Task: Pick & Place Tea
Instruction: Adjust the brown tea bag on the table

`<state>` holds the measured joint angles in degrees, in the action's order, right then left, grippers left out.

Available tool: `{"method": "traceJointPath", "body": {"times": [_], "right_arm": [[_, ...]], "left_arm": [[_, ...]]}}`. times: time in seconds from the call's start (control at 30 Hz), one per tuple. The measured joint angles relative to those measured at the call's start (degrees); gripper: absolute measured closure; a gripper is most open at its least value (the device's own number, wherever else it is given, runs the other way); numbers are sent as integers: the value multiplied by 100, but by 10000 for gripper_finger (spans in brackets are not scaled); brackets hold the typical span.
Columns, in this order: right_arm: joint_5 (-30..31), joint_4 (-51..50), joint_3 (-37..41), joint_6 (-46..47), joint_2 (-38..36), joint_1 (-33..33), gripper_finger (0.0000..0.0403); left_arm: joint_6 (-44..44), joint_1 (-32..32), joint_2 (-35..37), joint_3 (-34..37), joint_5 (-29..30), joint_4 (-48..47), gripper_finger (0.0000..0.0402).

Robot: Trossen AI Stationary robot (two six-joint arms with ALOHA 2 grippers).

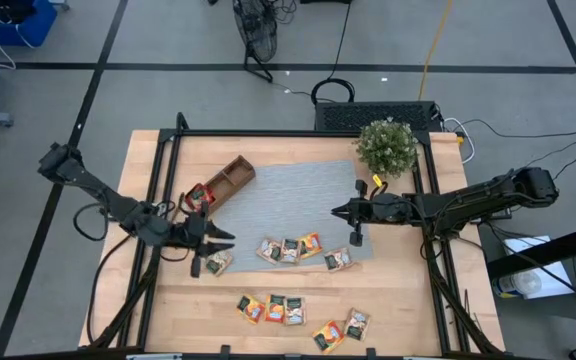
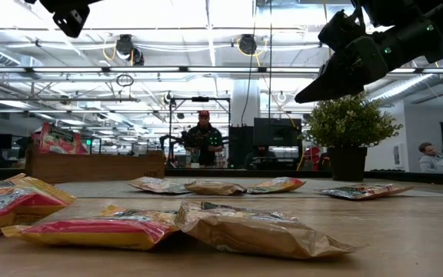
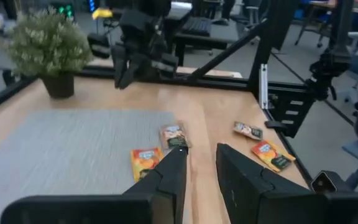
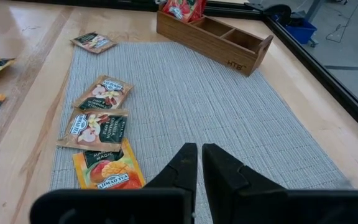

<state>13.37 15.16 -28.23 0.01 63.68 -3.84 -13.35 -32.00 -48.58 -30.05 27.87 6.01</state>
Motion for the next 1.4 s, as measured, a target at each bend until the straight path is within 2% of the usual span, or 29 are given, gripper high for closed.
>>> {"method": "traceJointPath", "body": {"times": [0.33, 0.5, 0.63, 0.73, 0.9, 0.97, 1.1, 1.23, 1.3, 1.4], "right_arm": [[0, -61, 0, -15, 0, -1, 387], [-4, -47, 0, -92, 0, 0, 387], [-40, -66, 0, 26, 0, 0, 387], [-642, 113, 88, 212, 0, 0, 387], [-2324, 1157, 531, 375, 2, -275, 387], [-2525, 1408, 553, 337, 2, -630, 383], [-2006, 822, -49, 365, 266, -1628, 336], [-1224, 38, -1041, 382, 1144, -2484, 238], [-928, -555, -1528, 380, 1649, -2700, 188], [-167, -2184, -2199, 816, 2257, -2704, 138]], "left_arm": [[317, 513, 1619, 421, 101, -422, 309], [252, 647, 1878, 574, 646, -459, 309], [256, 702, 1858, 575, 764, -456, 309], [258, 702, 1863, 577, 764, -446, 309], [258, 702, 1861, 577, 764, -449, 309], [258, 702, 1861, 577, 764, -449, 309], [259, 702, 1861, 577, 766, -449, 309], [260, 702, 1861, 577, 766, -447, 309], [254, 702, 1861, 577, 768, -447, 309], [254, 702, 1861, 577, 768, -447, 309]]}}
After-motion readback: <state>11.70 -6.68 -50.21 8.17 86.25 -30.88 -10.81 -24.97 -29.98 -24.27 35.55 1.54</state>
